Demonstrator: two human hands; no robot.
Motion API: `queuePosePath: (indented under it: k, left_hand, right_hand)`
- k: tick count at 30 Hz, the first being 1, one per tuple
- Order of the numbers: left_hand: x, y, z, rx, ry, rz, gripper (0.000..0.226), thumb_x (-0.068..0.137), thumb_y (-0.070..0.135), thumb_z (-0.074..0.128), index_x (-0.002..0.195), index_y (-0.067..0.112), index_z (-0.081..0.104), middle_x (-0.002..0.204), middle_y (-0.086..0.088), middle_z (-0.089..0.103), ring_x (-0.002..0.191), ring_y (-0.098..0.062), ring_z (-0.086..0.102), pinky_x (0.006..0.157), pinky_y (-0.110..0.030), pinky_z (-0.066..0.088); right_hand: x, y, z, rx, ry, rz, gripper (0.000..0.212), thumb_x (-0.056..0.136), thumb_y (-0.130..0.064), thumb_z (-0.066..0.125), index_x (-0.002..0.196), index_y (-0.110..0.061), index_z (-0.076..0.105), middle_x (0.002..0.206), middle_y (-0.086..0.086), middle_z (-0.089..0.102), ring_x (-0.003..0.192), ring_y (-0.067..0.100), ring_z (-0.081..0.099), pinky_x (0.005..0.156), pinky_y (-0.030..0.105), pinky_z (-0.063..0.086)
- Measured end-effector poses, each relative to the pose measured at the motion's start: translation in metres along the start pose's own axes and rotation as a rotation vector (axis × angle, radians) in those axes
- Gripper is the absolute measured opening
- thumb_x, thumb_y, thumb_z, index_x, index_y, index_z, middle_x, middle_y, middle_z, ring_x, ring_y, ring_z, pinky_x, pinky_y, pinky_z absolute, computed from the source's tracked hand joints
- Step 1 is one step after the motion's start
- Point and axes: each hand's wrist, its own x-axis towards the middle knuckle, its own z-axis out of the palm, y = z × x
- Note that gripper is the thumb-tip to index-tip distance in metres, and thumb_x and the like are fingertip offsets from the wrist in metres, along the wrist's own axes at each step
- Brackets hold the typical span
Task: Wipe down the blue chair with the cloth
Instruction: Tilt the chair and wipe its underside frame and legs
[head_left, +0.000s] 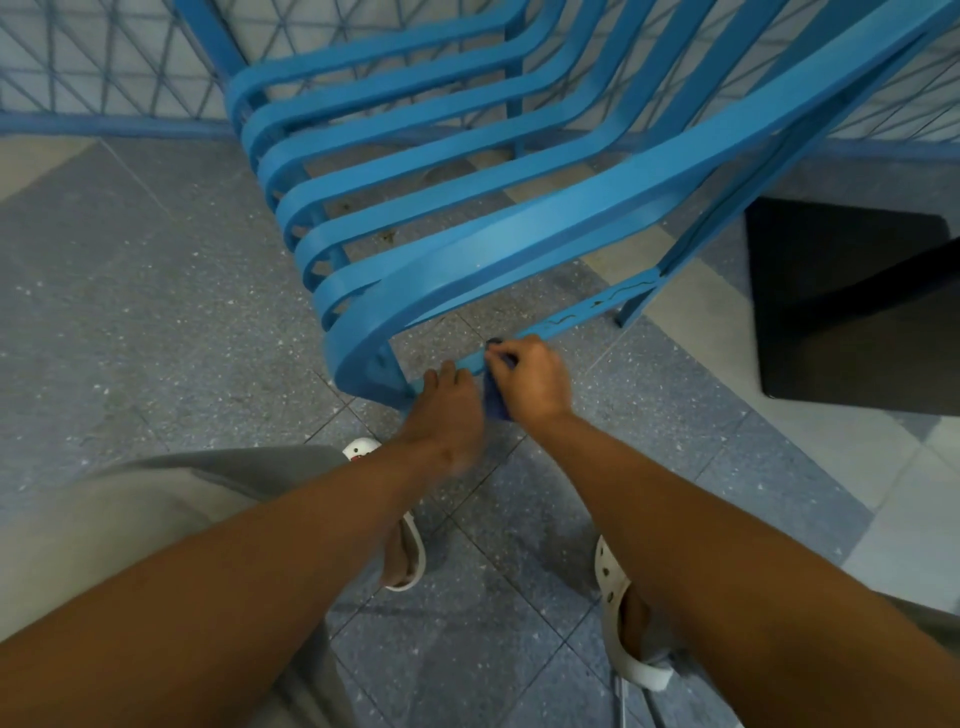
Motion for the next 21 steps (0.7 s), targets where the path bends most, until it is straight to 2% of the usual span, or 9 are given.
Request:
queuePosePath:
  k: [2, 4, 7, 9, 11, 13, 16, 19, 21]
  left_hand:
    - [0.000, -0.001, 0.001, 0.015, -0.016, 0.007, 0.071, 0.095, 0.005, 0.056, 0.156, 0.001, 0.019, 0.164, -0.017, 0.016, 0.151, -0.035, 0.017, 0.121, -0.043, 0.027]
    - [-0.003, -0.003, 0.002, 0.024, -0.033, 0.023, 0.074, 0.094, 0.004, 0.057, 0.156, 0.000, 0.017, 0.166, -0.017, 0.012, 0.152, -0.035, 0.013, 0.121, -0.044, 0.027]
    - [-0.007, -0.005, -0.002, 0.033, -0.056, 0.044, 0.073, 0.095, 0.002, 0.055, 0.156, -0.001, 0.015, 0.167, -0.013, 0.008, 0.154, -0.034, 0.009, 0.122, -0.045, 0.027]
    - [-0.011, -0.003, -0.008, 0.051, -0.094, 0.046, 0.071, 0.096, 0.000, 0.052, 0.156, -0.001, 0.015, 0.168, -0.013, 0.005, 0.154, -0.035, 0.006, 0.123, -0.046, 0.025]
    - [-0.018, 0.001, -0.019, 0.108, -0.138, 0.059, 0.064, 0.098, 0.007, 0.051, 0.154, -0.001, 0.021, 0.165, -0.015, 0.011, 0.152, -0.037, 0.012, 0.120, -0.048, 0.029]
    - [-0.033, 0.012, -0.039, 0.208, -0.158, 0.114, 0.052, 0.102, 0.020, 0.049, 0.148, 0.001, 0.033, 0.156, -0.017, 0.030, 0.143, -0.036, 0.032, 0.110, -0.043, 0.039]
    - [-0.070, 0.027, -0.080, 0.169, -0.024, 0.258, 0.038, 0.103, 0.036, 0.050, 0.130, 0.009, 0.052, 0.129, -0.011, 0.058, 0.115, -0.030, 0.059, 0.083, -0.036, 0.046]
    - [-0.109, 0.027, -0.124, -0.021, 0.219, 0.374, 0.031, 0.100, 0.042, 0.054, 0.117, 0.018, 0.062, 0.108, 0.002, 0.066, 0.098, -0.018, 0.063, 0.084, -0.040, 0.053]
    - [-0.127, 0.019, -0.149, -0.177, 0.359, 0.488, 0.020, 0.097, 0.039, 0.060, 0.103, 0.022, 0.067, 0.090, 0.010, 0.065, 0.082, -0.008, 0.061, 0.075, -0.038, 0.054]
  right_hand:
    - [-0.005, 0.000, 0.002, -0.061, -0.093, -0.107, 0.025, 0.097, -0.034, 0.065, 0.117, -0.022, 0.076, 0.110, 0.007, 0.067, 0.092, 0.024, 0.065, 0.074, 0.028, 0.047]
    - [0.004, 0.008, -0.012, -0.106, -0.123, -0.136, 0.026, 0.097, -0.036, 0.066, 0.118, -0.026, 0.076, 0.111, 0.006, 0.068, 0.094, 0.024, 0.066, 0.075, 0.029, 0.048]
    - [0.021, 0.024, -0.040, -0.044, -0.002, 0.030, 0.022, 0.096, -0.031, 0.067, 0.114, -0.024, 0.078, 0.112, 0.002, 0.074, 0.094, 0.019, 0.068, 0.084, 0.032, 0.056]
    - [0.023, 0.030, -0.047, -0.026, 0.059, 0.112, 0.022, 0.097, -0.028, 0.066, 0.115, -0.021, 0.077, 0.112, 0.002, 0.075, 0.096, 0.019, 0.069, 0.082, 0.028, 0.054]
    - [0.017, 0.024, -0.047, -0.006, 0.005, 0.101, 0.021, 0.096, -0.027, 0.067, 0.113, -0.019, 0.078, 0.111, 0.002, 0.076, 0.094, 0.017, 0.069, 0.083, 0.027, 0.054]
    - [0.004, 0.010, -0.049, 0.074, -0.032, 0.016, 0.018, 0.095, -0.028, 0.069, 0.106, -0.019, 0.080, 0.106, 0.000, 0.076, 0.090, 0.010, 0.066, 0.088, 0.033, 0.056]
    - [-0.018, -0.018, -0.068, 0.236, 0.096, -0.092, 0.014, 0.094, -0.028, 0.070, 0.103, -0.021, 0.079, 0.101, -0.003, 0.073, 0.092, 0.005, 0.064, 0.087, 0.026, 0.052]
    - [-0.038, -0.051, -0.097, 0.383, 0.294, -0.199, 0.012, 0.093, -0.024, 0.071, 0.101, -0.018, 0.078, 0.097, -0.003, 0.072, 0.093, 0.005, 0.065, 0.084, 0.024, 0.052]
    - [-0.050, -0.072, -0.116, 0.449, 0.412, -0.274, 0.009, 0.092, -0.018, 0.072, 0.097, -0.013, 0.077, 0.093, 0.001, 0.071, 0.089, 0.011, 0.067, 0.081, 0.029, 0.053]
